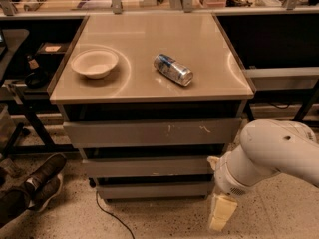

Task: Open bottom drawer

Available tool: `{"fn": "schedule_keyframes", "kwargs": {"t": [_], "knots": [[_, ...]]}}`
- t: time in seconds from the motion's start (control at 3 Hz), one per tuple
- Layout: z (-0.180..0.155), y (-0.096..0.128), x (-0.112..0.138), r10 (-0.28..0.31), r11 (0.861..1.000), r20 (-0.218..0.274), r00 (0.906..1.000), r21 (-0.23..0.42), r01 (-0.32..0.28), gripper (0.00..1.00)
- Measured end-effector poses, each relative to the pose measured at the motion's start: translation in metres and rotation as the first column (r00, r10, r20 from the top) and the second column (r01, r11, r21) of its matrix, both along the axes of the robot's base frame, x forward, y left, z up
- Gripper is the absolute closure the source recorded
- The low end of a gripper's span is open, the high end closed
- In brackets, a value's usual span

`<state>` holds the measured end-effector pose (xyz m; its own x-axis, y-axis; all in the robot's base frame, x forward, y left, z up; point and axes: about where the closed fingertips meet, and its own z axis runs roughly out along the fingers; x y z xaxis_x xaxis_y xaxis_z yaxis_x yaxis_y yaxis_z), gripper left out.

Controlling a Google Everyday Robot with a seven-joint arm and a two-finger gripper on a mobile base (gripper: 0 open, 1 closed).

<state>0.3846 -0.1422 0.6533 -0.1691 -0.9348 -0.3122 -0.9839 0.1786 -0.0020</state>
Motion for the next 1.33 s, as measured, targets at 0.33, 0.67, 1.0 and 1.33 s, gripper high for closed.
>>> {"fn": "schedule_keyframes", "kwargs": {"t": [0.33,0.67,1.0,1.33], "knots": [[0.000,0.000,0.000,0.000,1.000,0.000,1.0000,0.000,0.000,0.00],[-0.034,0.006,0.003,-0.010,1.000,-0.035,0.9993,0.022,0.011,0.00],[-0.094,0.014,0.010,0.004,0.999,-0.043,0.9991,0.032,-0.002,0.00],[-0.147,0.018,0.030,-0.002,0.999,-0.029,0.9996,0.038,0.003,0.00]]}}
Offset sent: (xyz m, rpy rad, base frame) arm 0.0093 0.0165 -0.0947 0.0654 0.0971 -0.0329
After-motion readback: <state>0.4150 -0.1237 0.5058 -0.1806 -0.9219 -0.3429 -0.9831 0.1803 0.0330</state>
